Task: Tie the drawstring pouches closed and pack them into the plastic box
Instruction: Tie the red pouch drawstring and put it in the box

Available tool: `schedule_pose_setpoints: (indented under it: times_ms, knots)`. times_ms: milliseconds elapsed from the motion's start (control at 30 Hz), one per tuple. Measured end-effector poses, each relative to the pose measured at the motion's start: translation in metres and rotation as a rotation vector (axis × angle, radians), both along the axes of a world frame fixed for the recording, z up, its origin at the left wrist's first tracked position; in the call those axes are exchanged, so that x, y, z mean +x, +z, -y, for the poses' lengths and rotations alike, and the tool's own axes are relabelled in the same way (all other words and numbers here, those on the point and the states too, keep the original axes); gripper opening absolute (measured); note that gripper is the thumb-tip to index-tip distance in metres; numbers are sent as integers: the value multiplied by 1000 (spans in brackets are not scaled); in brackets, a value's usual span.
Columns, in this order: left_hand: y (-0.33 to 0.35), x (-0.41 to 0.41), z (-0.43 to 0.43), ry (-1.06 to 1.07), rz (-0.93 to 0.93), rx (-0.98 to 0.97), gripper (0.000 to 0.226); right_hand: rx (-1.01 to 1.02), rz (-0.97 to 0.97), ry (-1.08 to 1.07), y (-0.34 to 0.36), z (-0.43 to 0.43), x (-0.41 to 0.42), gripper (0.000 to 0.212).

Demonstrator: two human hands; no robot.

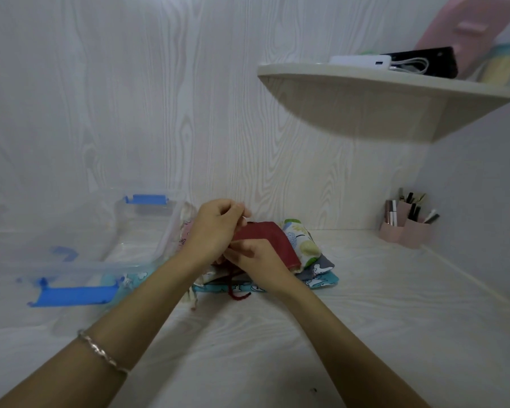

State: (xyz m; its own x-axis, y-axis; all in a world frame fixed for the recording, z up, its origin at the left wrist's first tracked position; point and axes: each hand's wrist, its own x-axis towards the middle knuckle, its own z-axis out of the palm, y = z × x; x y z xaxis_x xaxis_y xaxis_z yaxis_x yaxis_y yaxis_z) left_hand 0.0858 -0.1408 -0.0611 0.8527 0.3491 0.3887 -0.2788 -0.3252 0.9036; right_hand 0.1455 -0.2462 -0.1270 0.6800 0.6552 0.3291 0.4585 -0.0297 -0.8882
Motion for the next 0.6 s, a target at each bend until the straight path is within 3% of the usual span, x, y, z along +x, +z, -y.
schedule_pose_setpoints:
  times_ms: [200,300,400,500,600]
  knots:
    - [-9,-3,-10,167,-36,32,32,169,-182,-47,0,7,-3,24]
    - [-24,-18,-8,140,-217,73,48,373,-339,-59,-3,18,0,23]
    - [-44,-43,-8,-27,-550,-76,76,578,-562,-20,-8,33,-2,20]
    - [-65,-58,-13,-199,-820,-171,93,586,-669,-7,-23,48,-1,16]
    - [-81,-60,-17,-213,-882,-275,92,596,-779,25,-34,60,3,15]
